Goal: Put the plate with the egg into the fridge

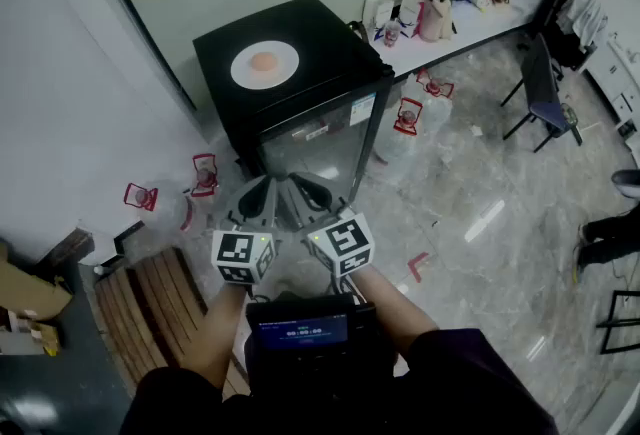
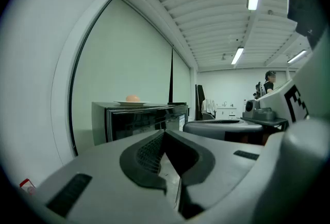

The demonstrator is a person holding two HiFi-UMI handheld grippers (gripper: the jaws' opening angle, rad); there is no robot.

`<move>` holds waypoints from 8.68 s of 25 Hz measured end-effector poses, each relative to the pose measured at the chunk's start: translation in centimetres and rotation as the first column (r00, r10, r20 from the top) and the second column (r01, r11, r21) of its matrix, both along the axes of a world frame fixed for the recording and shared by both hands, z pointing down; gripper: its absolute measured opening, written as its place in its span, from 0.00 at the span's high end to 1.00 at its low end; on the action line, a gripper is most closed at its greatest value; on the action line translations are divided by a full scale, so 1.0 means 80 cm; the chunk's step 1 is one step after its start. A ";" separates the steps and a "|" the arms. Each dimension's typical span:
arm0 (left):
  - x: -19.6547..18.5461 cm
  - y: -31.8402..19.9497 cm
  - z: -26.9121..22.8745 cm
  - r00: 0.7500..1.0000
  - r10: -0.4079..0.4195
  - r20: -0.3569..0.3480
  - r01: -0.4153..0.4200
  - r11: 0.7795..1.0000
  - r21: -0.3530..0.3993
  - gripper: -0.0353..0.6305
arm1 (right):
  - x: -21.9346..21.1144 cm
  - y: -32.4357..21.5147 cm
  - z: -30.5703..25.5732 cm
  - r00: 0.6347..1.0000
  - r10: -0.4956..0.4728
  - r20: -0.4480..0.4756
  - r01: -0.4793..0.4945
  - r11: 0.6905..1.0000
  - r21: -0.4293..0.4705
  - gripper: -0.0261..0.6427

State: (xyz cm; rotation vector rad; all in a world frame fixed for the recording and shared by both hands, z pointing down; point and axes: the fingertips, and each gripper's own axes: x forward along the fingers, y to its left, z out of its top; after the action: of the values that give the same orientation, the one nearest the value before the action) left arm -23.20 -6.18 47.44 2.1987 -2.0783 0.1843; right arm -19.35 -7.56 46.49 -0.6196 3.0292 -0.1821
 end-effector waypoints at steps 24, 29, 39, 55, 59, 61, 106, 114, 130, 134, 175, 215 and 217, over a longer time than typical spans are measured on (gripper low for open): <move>-0.117 0.032 0.092 0.981 0.195 0.014 -0.193 0.977 -0.087 0.93 | -0.093 0.029 0.108 0.937 0.311 -0.161 -0.327 0.941 -0.088 0.95; -0.153 0.028 0.111 0.951 0.309 0.019 -0.305 0.947 -0.100 0.93 | -0.121 0.021 0.154 0.837 0.491 -0.242 -0.519 0.853 -0.065 0.93; -0.183 0.013 0.149 0.892 0.450 0.039 -0.443 0.888 -0.125 0.93 | -0.151 -0.004 0.224 0.693 0.619 -0.369 -0.681 0.730 -0.054 0.76; -0.207 -0.021 0.179 0.865 0.502 0.033 -0.494 0.860 -0.127 0.93 | -0.158 -0.030 0.228 0.542 0.782 -0.307 -0.809 0.584 0.060 0.76; -0.203 -0.019 0.188 0.857 0.513 0.037 -0.505 0.853 -0.136 0.93 | -0.158 -0.031 0.229 0.544 0.781 -0.306 -0.808 0.586 0.060 0.78; -0.200 -0.017 0.189 0.855 0.517 0.037 -0.508 0.851 -0.131 0.93 | -0.156 -0.030 0.229 0.540 0.785 -0.305 -0.813 0.579 0.051 0.78; 0.198 0.072 0.217 0.398 0.916 0.056 -0.898 0.401 -0.180 0.93 | 0.215 0.135 0.216 0.479 0.808 -0.344 -0.848 0.527 0.057 0.85; 0.308 0.056 0.226 0.346 0.937 0.055 -0.915 0.350 -0.198 0.93 | 0.299 0.141 0.201 0.435 0.825 -0.362 -0.854 0.505 0.124 0.85; 0.303 0.004 0.113 0.695 0.707 -0.134 -0.715 0.698 -0.027 0.93 | 0.350 0.087 0.088 0.675 0.671 -0.307 -0.645 0.739 0.197 0.85; 0.219 -0.031 0.052 0.829 0.530 -0.176 -0.528 0.847 0.061 0.93 | 0.275 0.031 0.016 0.834 0.477 -0.279 -0.427 0.877 0.221 0.85; -0.051 -0.198 -0.099 0.666 -0.235 0.708 0.300 0.953 0.035 0.87 | -0.235 -0.344 -0.050 0.138 -0.586 -0.798 0.818 0.522 -0.242 0.86; -0.036 -0.157 -0.051 0.086 -0.017 0.996 0.284 0.959 -0.008 0.88 | -0.197 -0.249 -0.020 -0.109 -0.585 -0.804 0.788 0.442 -0.428 0.81; -0.032 -0.154 -0.050 0.072 -0.017 0.997 0.274 0.962 -0.003 0.89 | -0.194 -0.247 -0.021 -0.082 -0.583 -0.808 0.789 0.458 -0.411 0.81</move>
State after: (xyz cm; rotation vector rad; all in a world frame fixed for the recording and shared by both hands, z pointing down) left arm -25.77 -18.50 43.43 1.6857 -2.4648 2.4277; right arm -34.85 -27.30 44.78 1.6570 3.8083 0.7371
